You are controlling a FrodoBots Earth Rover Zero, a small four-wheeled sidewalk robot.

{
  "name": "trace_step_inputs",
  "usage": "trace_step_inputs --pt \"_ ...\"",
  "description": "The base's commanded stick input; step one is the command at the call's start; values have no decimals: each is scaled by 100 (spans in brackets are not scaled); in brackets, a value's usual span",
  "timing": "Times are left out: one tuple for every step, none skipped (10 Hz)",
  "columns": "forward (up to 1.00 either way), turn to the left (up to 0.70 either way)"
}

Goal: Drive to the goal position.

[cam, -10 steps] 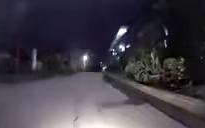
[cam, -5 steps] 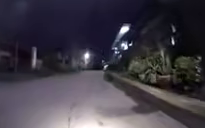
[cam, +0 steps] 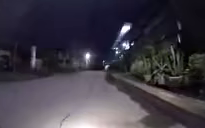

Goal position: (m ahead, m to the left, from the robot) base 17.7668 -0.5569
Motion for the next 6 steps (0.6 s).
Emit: trace_step_inputs --pt "70 0" --pt "70 0" --pt "70 0" --pt "70 0" --pt "70 0" --pt "70 0"
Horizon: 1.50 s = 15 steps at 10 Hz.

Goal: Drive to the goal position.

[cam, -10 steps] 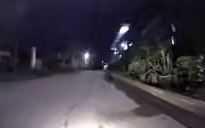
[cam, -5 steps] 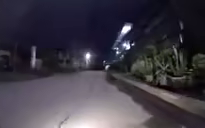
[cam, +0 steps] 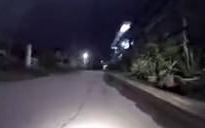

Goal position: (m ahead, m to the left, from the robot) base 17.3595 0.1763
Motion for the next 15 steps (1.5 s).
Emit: trace_step_inputs --pt "70 0" --pt "70 0" --pt "70 0" --pt "70 0" --pt "70 0" --pt "70 0" --pt "70 0" --pt "70 0" --pt "70 0" --pt "70 0" --pt "70 0" --pt "70 0" --pt "70 0" --pt "70 0" --pt "70 0"
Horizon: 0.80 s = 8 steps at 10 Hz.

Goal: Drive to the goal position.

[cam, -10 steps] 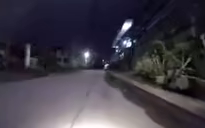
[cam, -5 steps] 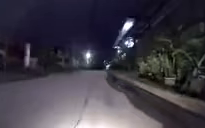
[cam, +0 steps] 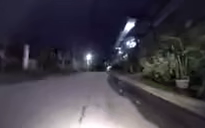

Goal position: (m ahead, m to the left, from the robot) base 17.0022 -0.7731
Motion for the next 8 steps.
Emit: trace_step_inputs --pt "70 0" --pt "70 0" --pt "70 0" --pt "70 0" --pt "70 0" --pt "70 0" --pt "70 -35" --pt "70 -35"
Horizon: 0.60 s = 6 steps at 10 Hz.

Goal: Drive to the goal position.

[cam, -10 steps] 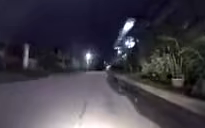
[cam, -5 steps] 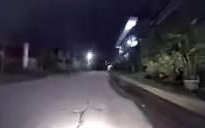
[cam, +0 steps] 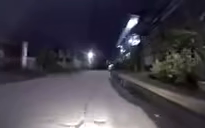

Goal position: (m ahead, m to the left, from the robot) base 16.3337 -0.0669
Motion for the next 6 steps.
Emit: trace_step_inputs --pt "70 -34" --pt "70 -5" --pt "70 0" --pt "70 -22" --pt "70 -35" --pt "70 -28"
